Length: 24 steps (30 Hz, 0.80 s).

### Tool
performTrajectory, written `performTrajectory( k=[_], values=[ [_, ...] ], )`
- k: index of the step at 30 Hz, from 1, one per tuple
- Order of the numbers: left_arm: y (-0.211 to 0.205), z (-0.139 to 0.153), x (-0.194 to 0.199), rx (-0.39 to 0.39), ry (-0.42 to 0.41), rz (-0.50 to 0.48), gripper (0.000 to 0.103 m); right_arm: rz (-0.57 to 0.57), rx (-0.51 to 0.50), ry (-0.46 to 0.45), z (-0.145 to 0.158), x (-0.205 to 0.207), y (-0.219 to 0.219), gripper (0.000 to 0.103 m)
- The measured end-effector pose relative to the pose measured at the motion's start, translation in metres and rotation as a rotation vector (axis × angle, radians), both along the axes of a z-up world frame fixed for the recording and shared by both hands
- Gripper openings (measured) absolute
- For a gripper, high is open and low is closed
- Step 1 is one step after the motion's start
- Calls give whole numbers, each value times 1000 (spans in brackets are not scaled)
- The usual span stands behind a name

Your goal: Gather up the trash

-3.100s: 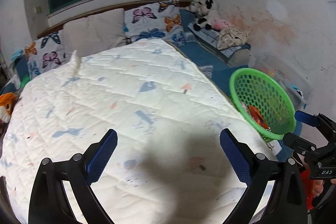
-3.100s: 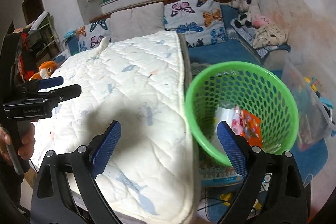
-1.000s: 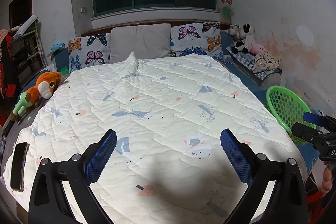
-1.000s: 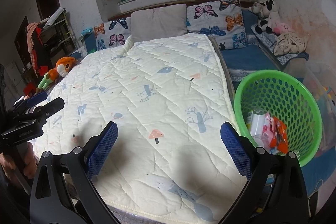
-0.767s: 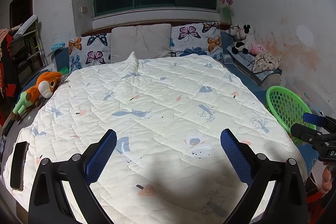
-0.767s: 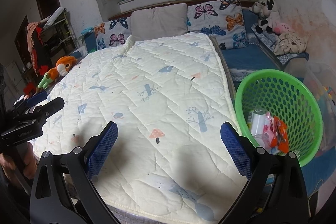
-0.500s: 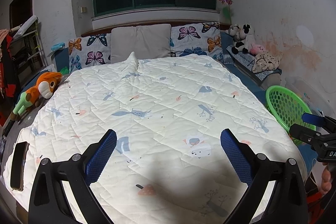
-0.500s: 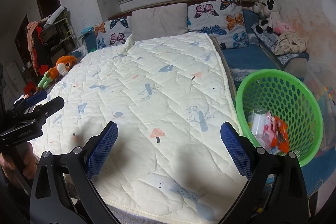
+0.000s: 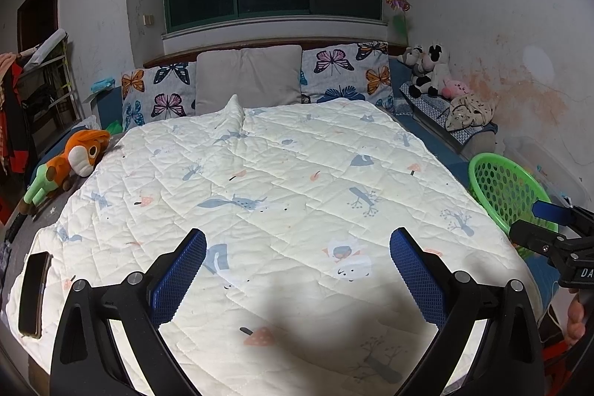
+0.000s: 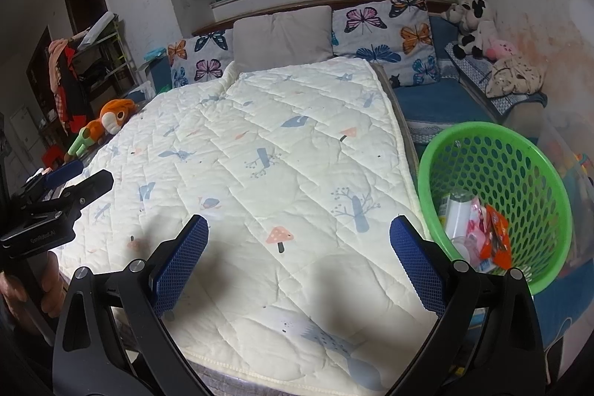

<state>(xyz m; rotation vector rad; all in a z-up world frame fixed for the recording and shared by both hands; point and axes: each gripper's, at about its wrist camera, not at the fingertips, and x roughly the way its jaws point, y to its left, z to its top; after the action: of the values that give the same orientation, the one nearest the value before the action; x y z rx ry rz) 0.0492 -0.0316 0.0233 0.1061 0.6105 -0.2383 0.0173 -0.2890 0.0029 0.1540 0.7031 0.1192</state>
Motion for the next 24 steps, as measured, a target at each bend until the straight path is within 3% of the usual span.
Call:
performTrajectory(
  k=[24],
  values=[
    [-4,6,4,5,-5,-1,96,6,10,-2,2,0,3,98]
  ],
)
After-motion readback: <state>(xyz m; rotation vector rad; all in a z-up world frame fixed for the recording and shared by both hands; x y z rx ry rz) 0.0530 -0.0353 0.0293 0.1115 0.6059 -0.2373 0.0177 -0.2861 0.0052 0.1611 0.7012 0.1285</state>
